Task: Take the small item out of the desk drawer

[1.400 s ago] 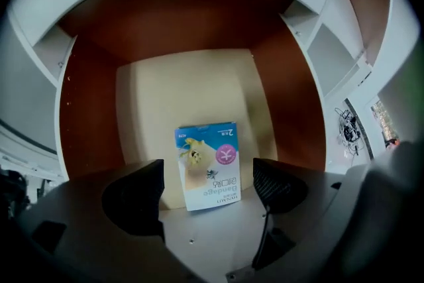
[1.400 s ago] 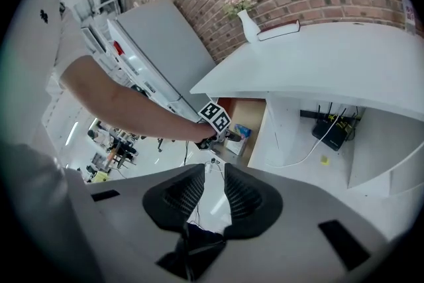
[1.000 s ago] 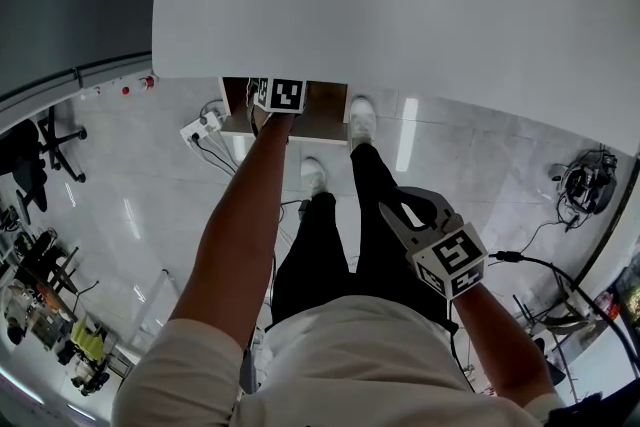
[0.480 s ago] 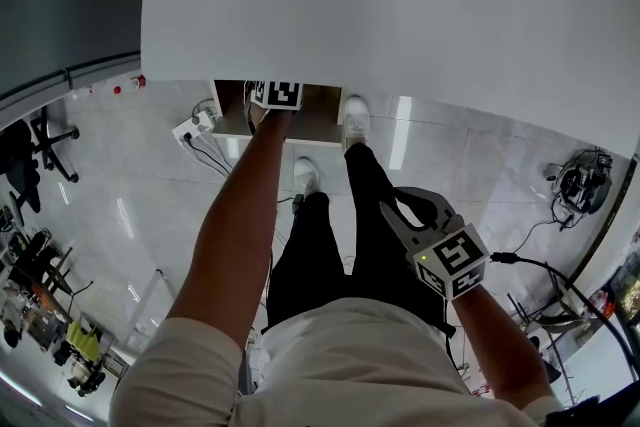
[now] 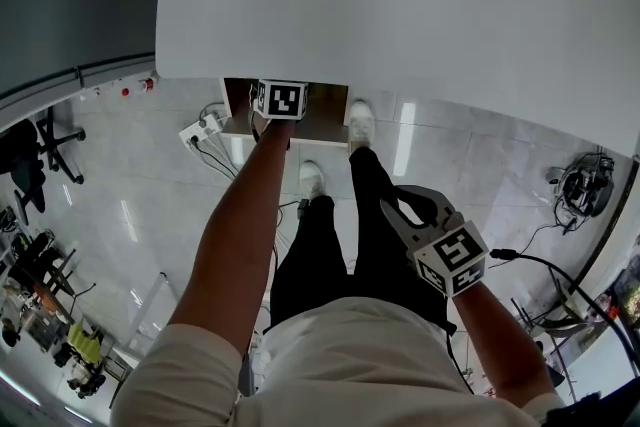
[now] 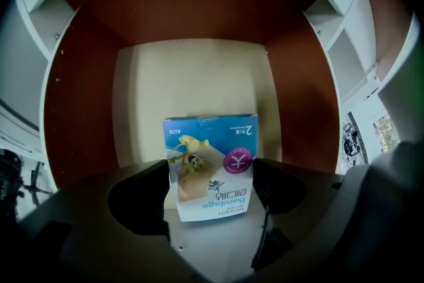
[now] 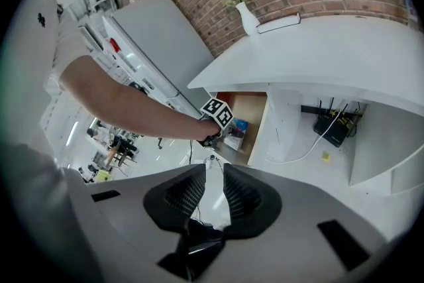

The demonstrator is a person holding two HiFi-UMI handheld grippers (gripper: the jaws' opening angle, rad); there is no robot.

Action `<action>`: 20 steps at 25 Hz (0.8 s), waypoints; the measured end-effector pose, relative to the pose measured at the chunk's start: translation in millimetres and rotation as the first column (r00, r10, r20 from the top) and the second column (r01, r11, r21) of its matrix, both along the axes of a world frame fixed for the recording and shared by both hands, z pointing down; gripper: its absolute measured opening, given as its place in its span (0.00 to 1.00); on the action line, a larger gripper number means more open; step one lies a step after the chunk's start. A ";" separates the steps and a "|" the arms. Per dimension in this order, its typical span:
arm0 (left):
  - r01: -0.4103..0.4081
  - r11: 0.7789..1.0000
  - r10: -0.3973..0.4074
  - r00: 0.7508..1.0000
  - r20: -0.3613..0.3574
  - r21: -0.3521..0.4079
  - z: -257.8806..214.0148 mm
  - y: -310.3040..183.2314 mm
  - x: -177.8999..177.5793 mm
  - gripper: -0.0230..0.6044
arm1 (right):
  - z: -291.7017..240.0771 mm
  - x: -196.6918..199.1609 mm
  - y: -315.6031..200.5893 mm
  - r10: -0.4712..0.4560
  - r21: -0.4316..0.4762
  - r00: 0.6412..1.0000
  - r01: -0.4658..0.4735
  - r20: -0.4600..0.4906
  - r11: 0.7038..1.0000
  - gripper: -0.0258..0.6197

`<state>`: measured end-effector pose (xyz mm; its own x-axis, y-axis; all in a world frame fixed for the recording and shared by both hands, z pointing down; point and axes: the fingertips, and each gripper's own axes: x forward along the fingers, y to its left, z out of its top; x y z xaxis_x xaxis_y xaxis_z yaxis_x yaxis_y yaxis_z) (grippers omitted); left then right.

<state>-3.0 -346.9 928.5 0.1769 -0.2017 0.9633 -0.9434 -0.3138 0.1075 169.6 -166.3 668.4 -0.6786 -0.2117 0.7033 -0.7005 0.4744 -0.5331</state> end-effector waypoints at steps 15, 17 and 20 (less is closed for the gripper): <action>-0.001 0.998 0.005 0.998 -0.069 0.056 -82.7 33.9 -9.3 0.66 | -41.4 -28.9 6.7 -0.022 0.078 1.000 0.023 -0.015 0.997 0.17; 0.002 0.998 0.003 0.997 -0.075 0.068 -94.2 40.1 -13.7 0.66 | -48.1 -33.8 10.8 -0.024 0.085 0.999 0.025 -0.021 0.996 0.16; 0.005 0.997 0.003 0.995 -0.100 0.078 -114.4 49.9 -15.7 0.66 | -56.3 -40.3 17.5 -0.032 0.098 0.999 0.035 -0.032 0.995 0.14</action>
<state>-18.6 -297.1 814.1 0.2713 -0.2755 0.9222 -0.9294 -0.3242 0.1766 129.3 -148.8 612.1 -0.6650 -0.2583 0.7008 -0.6986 0.5470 -0.4613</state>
